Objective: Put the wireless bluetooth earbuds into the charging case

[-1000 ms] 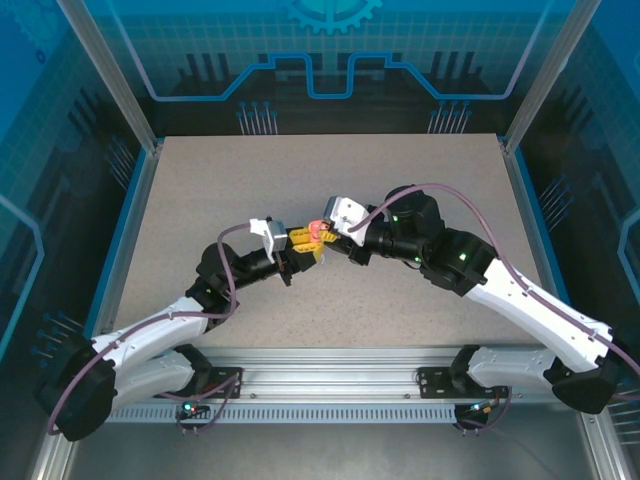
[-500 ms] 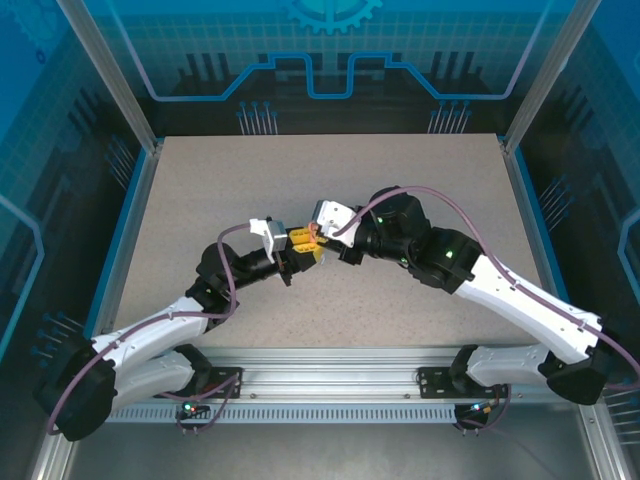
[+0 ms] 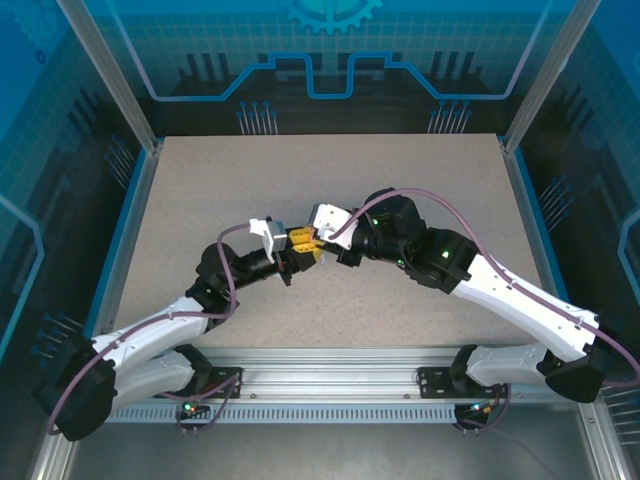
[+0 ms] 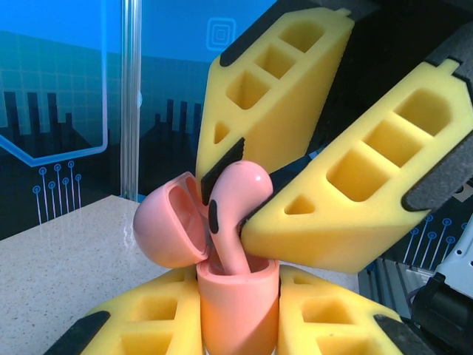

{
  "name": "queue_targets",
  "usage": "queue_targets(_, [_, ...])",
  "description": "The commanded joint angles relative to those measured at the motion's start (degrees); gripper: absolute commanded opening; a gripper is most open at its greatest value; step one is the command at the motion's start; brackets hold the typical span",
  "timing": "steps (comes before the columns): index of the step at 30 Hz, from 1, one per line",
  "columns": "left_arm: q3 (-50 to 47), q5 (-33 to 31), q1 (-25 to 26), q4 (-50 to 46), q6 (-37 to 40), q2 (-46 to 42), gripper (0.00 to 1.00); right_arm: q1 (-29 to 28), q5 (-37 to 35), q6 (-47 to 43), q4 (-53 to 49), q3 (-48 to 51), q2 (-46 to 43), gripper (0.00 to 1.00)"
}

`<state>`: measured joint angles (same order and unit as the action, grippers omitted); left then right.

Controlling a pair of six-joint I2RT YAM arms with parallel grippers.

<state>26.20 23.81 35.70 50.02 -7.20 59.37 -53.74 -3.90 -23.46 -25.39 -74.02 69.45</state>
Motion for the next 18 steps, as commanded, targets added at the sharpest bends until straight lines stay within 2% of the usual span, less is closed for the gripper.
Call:
queue_targets(1, [0.7, 0.2, 0.2, 3.1, 0.3, -0.7, 0.0, -0.9, 0.6, -0.4, -3.0, -1.3, -0.4, 0.25])
queue_targets(18, [0.3, 0.0, 0.2, 3.3, 0.7, -0.7, 0.0, -0.8, 2.1, 0.3, -3.3, -1.5, 0.0, 0.29])
